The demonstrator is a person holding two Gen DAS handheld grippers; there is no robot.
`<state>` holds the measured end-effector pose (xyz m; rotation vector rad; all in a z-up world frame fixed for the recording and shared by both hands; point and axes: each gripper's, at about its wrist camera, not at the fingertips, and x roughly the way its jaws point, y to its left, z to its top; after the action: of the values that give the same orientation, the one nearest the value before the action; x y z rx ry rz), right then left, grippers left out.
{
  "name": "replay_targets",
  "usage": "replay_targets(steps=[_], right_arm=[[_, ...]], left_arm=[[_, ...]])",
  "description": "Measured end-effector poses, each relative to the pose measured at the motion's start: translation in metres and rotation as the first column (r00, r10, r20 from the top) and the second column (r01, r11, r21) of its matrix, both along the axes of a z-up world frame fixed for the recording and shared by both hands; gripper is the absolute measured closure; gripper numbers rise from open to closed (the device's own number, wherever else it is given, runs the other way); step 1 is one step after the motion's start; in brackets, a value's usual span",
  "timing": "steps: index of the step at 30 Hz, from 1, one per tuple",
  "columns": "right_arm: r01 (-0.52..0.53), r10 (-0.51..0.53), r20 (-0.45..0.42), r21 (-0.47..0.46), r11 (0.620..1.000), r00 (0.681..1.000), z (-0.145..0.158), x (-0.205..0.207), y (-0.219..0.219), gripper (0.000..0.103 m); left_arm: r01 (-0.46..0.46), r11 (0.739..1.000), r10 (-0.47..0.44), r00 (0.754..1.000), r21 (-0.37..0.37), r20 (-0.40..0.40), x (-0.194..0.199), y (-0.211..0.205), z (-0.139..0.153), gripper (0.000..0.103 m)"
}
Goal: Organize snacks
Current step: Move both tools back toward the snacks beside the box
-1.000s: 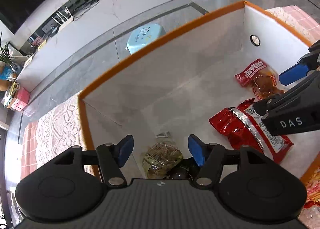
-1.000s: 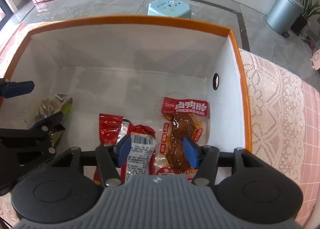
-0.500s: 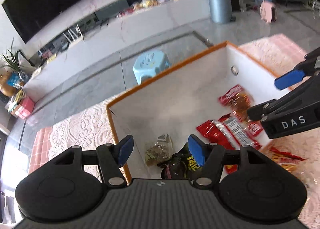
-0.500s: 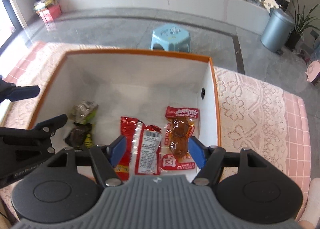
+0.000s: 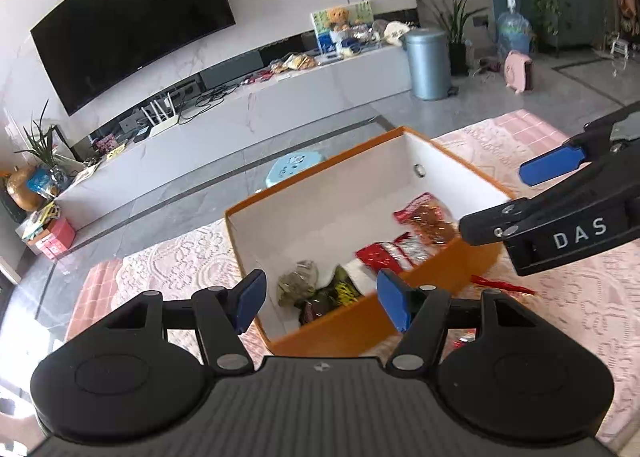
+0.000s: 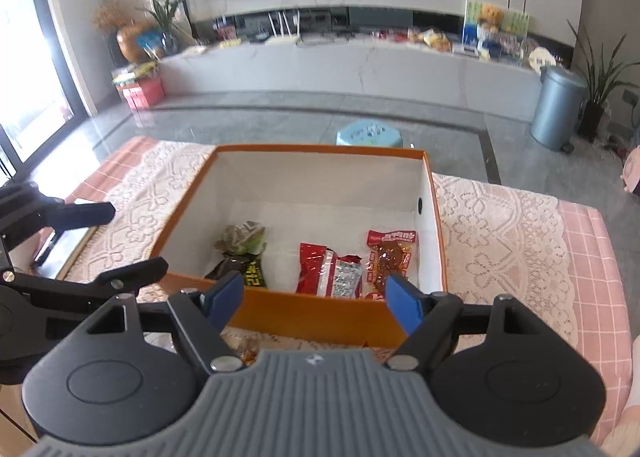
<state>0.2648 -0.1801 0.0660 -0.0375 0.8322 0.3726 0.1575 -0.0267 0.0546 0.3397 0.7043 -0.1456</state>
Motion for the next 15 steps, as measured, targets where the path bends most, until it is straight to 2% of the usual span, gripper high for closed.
replay_targets(steps=[3,7,13,15], right_arm=[[0.006,-0.006,0.048,0.008,1.0,0.999,0.001,-0.027,-0.006,0.026],[0.077,-0.075,0.137,-0.012,0.997,0.988,-0.006,-0.064,-0.016,0.026],[0.156,-0.157,0.209,0.02,0.988,0.965,-0.035,-0.111,-0.034,0.026],[0.195,-0.196,0.232,0.027,0.98,0.953,-0.048,-0.124,-0.039,0.026]], left_arm=[[0.024,0.999,-0.024,1.0,-0.031,0.013,-0.022,-0.002,0.001,0.024],[0.028,0.997,-0.026,0.999,-0.067,0.041,-0.047,0.003,-0.004,0.021],[0.027,0.986,-0.025,1.0,-0.165,0.014,-0.074,0.015,-0.029,0.021],[0.018,0.984,-0.018,1.0,-0.176,0.0,-0.079,0.018,-0.04,0.021]])
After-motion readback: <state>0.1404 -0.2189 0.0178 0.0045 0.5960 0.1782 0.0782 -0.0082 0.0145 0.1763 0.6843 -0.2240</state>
